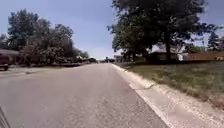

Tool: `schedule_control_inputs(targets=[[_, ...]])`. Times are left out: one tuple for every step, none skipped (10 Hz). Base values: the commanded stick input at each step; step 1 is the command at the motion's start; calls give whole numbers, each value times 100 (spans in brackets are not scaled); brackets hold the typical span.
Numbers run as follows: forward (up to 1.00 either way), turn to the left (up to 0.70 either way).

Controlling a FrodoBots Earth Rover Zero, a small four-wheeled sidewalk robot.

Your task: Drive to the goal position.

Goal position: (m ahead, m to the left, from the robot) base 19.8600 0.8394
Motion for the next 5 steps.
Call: schedule_control_inputs(targets=[[70, 0], [70, 0], [70, 0], [70, 0], [70, 0]])
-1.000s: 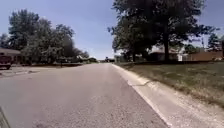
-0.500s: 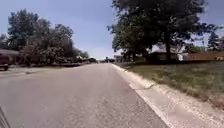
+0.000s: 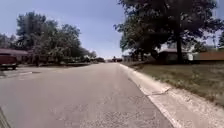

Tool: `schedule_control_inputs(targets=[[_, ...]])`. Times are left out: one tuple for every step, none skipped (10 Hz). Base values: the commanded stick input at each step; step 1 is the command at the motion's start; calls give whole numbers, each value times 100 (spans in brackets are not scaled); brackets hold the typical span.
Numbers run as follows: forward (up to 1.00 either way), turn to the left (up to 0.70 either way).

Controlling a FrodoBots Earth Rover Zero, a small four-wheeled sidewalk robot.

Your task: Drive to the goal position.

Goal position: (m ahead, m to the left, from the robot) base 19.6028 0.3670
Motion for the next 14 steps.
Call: schedule_control_inputs(targets=[[70, 0], [70, 0], [70, 0], [70, 0], [70, 0], [70, 0], [70, 0], [70, 0], [70, 0], [70, -16], [70, -34], [70, 0], [70, 0], [70, 0]])
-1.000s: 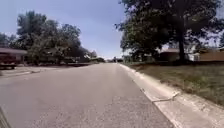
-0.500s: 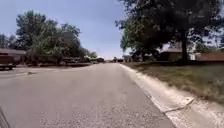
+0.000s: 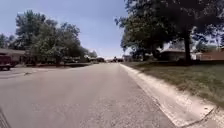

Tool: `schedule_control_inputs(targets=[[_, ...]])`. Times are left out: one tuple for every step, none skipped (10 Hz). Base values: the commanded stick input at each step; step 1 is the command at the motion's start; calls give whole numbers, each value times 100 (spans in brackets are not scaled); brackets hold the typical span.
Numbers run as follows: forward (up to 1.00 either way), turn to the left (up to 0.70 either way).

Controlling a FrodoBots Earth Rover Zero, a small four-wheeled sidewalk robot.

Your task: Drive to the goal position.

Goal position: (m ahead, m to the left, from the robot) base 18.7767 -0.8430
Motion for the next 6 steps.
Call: schedule_control_inputs(targets=[[70, 0], [70, 0], [70, 0], [70, 0], [70, 0], [70, 0]])
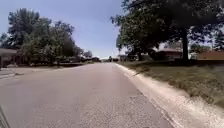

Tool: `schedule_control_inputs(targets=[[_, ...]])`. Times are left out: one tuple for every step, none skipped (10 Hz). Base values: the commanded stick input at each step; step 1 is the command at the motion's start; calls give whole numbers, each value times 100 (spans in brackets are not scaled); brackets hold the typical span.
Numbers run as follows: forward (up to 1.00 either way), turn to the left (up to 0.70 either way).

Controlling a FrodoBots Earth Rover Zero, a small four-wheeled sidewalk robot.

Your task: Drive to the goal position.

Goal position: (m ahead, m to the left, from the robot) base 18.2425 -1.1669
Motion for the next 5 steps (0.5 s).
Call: schedule_control_inputs(targets=[[70, 0], [70, 0], [70, 0], [70, 0], [70, 0]])
